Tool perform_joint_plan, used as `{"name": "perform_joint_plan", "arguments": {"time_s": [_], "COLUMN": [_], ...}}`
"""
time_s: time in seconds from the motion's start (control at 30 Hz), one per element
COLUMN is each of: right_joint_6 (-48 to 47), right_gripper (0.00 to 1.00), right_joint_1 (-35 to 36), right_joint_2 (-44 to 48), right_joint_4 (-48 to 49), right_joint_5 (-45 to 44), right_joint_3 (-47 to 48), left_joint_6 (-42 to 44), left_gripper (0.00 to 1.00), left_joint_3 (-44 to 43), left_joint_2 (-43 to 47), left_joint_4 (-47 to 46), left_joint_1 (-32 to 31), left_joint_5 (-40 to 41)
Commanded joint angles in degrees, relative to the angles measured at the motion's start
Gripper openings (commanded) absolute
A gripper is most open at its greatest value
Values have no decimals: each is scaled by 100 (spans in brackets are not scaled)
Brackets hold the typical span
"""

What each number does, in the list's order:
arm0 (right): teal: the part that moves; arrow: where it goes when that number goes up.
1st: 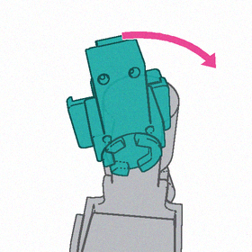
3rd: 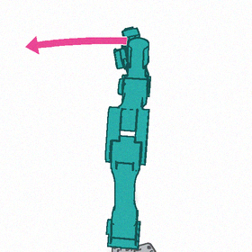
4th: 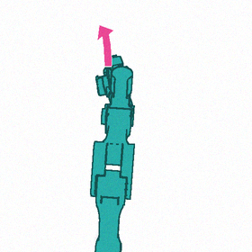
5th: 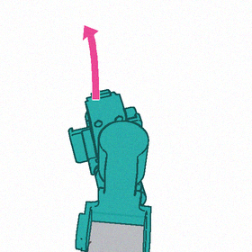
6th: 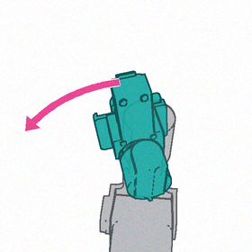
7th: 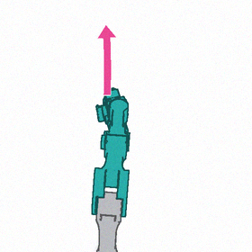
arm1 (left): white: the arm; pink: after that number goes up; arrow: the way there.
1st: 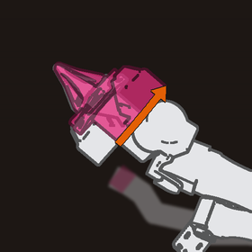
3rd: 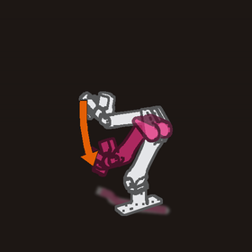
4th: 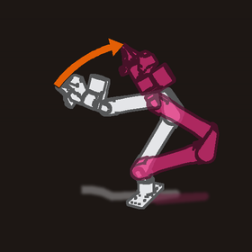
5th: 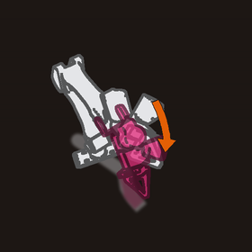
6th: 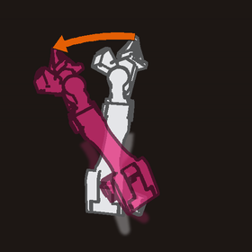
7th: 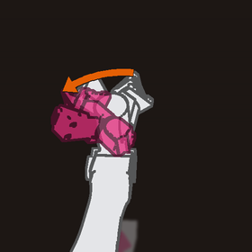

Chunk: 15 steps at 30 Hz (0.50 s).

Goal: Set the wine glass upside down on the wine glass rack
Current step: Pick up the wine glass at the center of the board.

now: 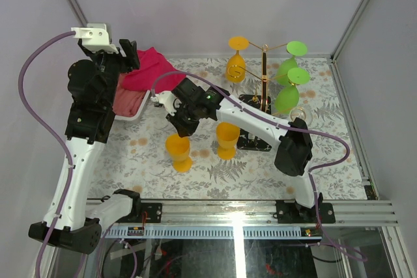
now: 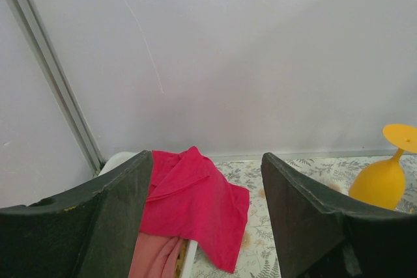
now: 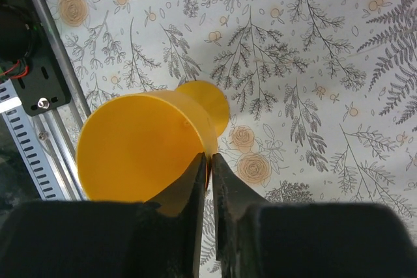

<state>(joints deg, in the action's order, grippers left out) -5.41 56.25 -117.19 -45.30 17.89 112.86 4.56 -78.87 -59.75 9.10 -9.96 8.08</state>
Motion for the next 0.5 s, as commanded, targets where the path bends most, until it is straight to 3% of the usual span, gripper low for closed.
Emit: {"name": "perform_joint_plan", "arguments": {"time_s": [0.0, 0.17, 0.33, 0.47], "right_joint_6": [25, 83, 123, 232], "right_gripper": [11, 0, 0, 0], "right_joint_1": [40, 36, 20, -262], "right_joint_2": [145, 241, 528, 893], "right_joint_4": [95, 25, 72, 691], "right_joint_5": [-346, -724, -1508, -1609], "right_joint_3": [105, 154, 240, 231], "left_joint_6": [38, 6, -76, -244], "left_gripper": [67, 67, 68, 68], "left_joint_3": [-179, -169, -182, -255], "left_joint_2": [63, 73, 108, 89], "left_joint_4": [-125, -178, -269, -329], "left_joint_1": [40, 38, 35, 42], "left_joint_5": [-71, -84, -46, 228]}}
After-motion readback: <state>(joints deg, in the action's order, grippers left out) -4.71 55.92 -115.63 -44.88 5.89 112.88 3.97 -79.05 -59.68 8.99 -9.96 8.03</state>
